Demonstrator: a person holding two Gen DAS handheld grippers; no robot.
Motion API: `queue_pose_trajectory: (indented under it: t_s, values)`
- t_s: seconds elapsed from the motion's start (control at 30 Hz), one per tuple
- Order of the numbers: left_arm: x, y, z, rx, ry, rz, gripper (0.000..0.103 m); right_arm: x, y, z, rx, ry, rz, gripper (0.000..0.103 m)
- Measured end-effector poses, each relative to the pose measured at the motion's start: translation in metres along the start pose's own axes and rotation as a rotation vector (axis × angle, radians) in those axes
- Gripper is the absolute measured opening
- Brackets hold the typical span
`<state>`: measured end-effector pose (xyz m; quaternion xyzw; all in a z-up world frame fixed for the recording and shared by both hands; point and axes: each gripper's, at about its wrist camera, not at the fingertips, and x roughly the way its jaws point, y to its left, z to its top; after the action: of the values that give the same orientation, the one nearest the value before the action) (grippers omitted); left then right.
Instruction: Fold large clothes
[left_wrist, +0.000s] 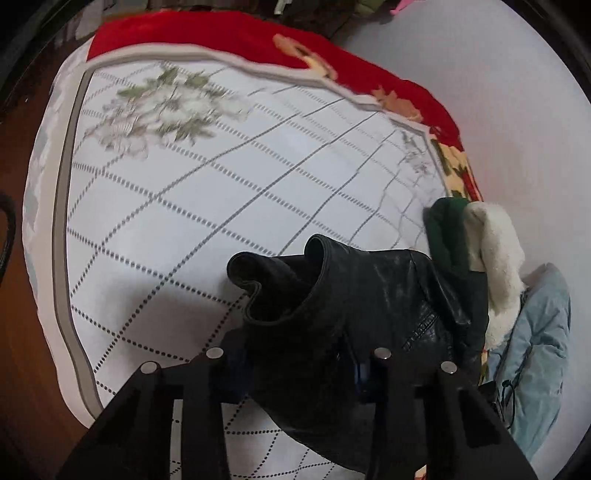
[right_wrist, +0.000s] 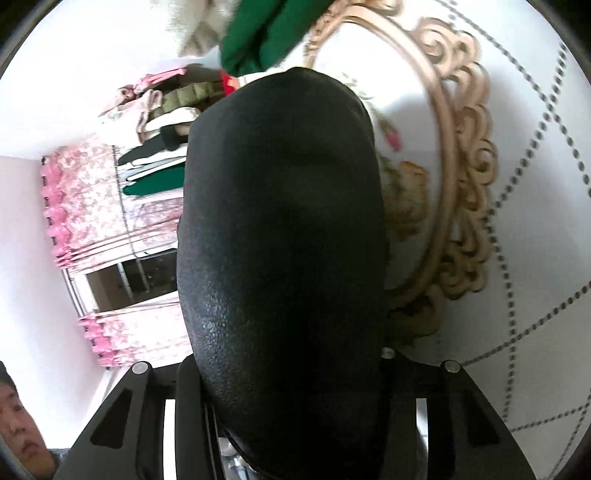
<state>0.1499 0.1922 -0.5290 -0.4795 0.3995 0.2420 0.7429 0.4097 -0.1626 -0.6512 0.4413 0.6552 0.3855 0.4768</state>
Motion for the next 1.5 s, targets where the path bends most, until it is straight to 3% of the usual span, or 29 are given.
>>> queue_pose_trajectory:
  t_s: [0.2,0.47,0.6,0.73,0.83,0.97,1.13,1.27,1.37,1.4,1.43,1.5]
  values:
    - [-0.027,-0.032,0.021,0.056,-0.023,-0.027,0.035,-0.008,0.05,0.005,-0.036,0.0,0.052,0.047]
    - [-0.054,-0.119,0.07,0.147,-0.076,-0.112,0.035,-0.043,0.148,0.04,-0.102,-0.039,0.128,0.047]
    - [-0.049,-0.188,0.107,0.193,-0.104,-0.196,0.035,-0.074,0.208,0.085,-0.146,-0.099,0.154,0.047]
    - [-0.025,-0.271,0.144,0.269,-0.148,-0.27,0.035,-0.118,0.242,0.145,-0.15,-0.166,0.194,0.047]
    - [0.016,-0.325,0.165,0.311,-0.151,-0.295,0.035,-0.145,0.245,0.192,-0.128,-0.195,0.211,0.047]
    - [0.086,-0.359,0.177,0.324,-0.093,-0.284,0.035,-0.163,0.224,0.267,-0.047,-0.217,0.196,0.047]
    - [0.174,-0.373,0.168,0.361,0.007,-0.19,0.035,-0.179,0.16,0.324,0.06,-0.23,0.131,0.048]
    - [0.187,-0.378,0.163,0.435,0.022,-0.132,0.041,-0.187,0.158,0.327,0.042,-0.235,0.033,0.062]
    - [0.181,-0.383,0.161,0.479,0.023,-0.086,0.043,-0.184,0.167,0.315,-0.031,-0.246,-0.163,0.078]
    - [0.176,-0.385,0.158,0.506,0.018,-0.057,0.051,-0.185,0.178,0.309,-0.066,-0.262,-0.261,0.083]
    - [0.175,-0.386,0.157,0.525,0.019,-0.038,0.068,-0.186,0.185,0.302,-0.097,-0.283,-0.352,0.093]
    - [0.17,-0.389,0.154,0.574,0.021,-0.006,0.089,-0.187,0.207,0.279,-0.172,-0.341,-0.586,0.094]
